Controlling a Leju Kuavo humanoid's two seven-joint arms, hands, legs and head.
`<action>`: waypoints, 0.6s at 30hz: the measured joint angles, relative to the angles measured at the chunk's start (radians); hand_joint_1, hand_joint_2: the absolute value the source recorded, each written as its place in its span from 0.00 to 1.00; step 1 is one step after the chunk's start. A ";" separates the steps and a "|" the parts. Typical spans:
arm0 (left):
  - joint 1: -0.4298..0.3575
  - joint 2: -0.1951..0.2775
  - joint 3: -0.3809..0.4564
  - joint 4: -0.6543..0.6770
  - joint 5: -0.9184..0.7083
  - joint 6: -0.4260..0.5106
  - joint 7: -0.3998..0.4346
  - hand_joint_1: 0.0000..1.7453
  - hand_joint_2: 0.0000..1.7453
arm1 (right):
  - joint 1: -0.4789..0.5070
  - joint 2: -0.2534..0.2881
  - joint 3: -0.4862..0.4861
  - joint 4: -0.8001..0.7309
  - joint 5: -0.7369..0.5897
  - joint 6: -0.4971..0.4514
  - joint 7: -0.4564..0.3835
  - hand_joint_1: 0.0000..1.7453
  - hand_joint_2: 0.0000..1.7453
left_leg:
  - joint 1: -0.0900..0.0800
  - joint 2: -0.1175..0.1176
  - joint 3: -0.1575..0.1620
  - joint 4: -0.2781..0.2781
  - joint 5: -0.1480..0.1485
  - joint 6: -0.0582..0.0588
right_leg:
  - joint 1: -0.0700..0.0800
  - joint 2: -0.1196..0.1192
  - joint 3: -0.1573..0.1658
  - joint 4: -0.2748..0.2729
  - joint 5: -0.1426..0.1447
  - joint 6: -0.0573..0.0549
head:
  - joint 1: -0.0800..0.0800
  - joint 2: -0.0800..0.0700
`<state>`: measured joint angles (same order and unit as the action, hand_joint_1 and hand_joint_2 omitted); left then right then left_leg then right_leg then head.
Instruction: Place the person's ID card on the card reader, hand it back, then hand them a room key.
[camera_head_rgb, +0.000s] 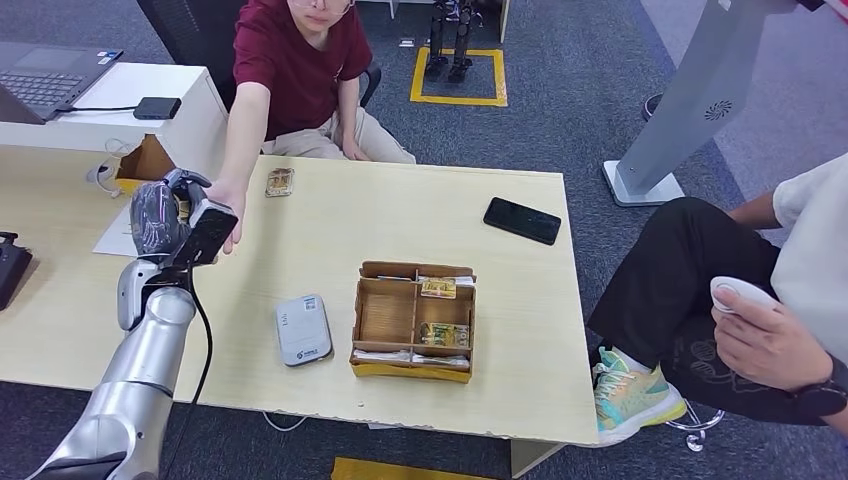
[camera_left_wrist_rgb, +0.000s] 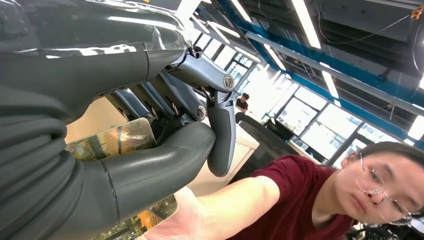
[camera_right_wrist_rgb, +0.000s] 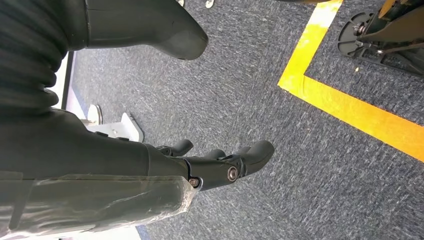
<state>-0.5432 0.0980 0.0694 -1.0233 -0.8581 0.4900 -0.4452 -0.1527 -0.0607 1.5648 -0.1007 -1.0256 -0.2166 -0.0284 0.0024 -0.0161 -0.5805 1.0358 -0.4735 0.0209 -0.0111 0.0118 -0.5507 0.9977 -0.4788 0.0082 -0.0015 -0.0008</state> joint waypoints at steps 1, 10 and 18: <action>0.000 -0.001 0.000 0.002 0.001 -0.001 0.000 1.00 1.00 | 0.000 0.000 0.000 0.000 -0.001 0.000 0.000 0.00 1.00 | 0.000 0.000 0.000 0.000 0.000 0.000 | 0.000 0.000 0.000 0.000 0.000 0.000 | 0.000 0.000; -0.002 -0.001 0.000 0.006 0.015 -0.017 -0.004 1.00 1.00 | 0.000 0.000 0.000 0.000 -0.011 -0.001 0.000 0.00 1.00 | 0.000 0.000 0.000 0.000 0.000 0.000 | 0.000 0.000 0.000 0.000 0.000 0.000 | 0.000 0.000; -0.003 -0.003 0.002 0.010 0.027 -0.023 -0.008 0.00 1.00 | 0.000 0.000 0.000 0.000 -0.011 -0.002 0.000 0.00 1.00 | 0.000 0.000 0.000 0.000 0.000 0.000 | 0.000 0.000 0.000 0.000 0.000 0.000 | 0.000 0.000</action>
<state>-0.5465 0.0947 0.0715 -1.0137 -0.8311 0.4675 -0.4533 -0.1527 -0.0607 1.5648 -0.1007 -1.0365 -0.2182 -0.0286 0.0024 -0.0161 -0.5806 1.0359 -0.4735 0.0209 -0.0112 0.0119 -0.5508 0.9977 -0.4787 0.0082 -0.0014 -0.0008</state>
